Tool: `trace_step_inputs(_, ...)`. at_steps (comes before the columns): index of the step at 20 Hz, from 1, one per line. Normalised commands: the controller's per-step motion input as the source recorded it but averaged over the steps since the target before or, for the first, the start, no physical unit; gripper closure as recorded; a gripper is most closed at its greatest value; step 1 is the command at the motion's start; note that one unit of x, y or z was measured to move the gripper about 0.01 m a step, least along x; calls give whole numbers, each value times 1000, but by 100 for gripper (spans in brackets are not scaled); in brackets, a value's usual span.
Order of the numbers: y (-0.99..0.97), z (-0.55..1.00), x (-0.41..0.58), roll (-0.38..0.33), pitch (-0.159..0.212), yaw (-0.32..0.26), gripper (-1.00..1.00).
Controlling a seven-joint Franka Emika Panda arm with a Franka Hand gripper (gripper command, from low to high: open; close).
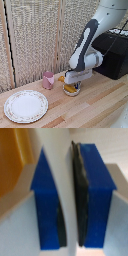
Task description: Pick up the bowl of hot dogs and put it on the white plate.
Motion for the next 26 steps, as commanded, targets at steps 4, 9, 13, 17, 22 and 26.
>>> trace_step_inputs(4,0,743,13,163,0,0,100)
trace_step_inputs(9,0,715,193,164,0,0,100)
trace_step_inputs(13,176,726,391,139,0,-1,100)
trace_step_inputs(17,605,698,360,104,0,-2,100)
trace_step_inputs(22,827,461,268,57,0,0,100)
trace_step_inputs(26,897,121,344,1,1,0,100)
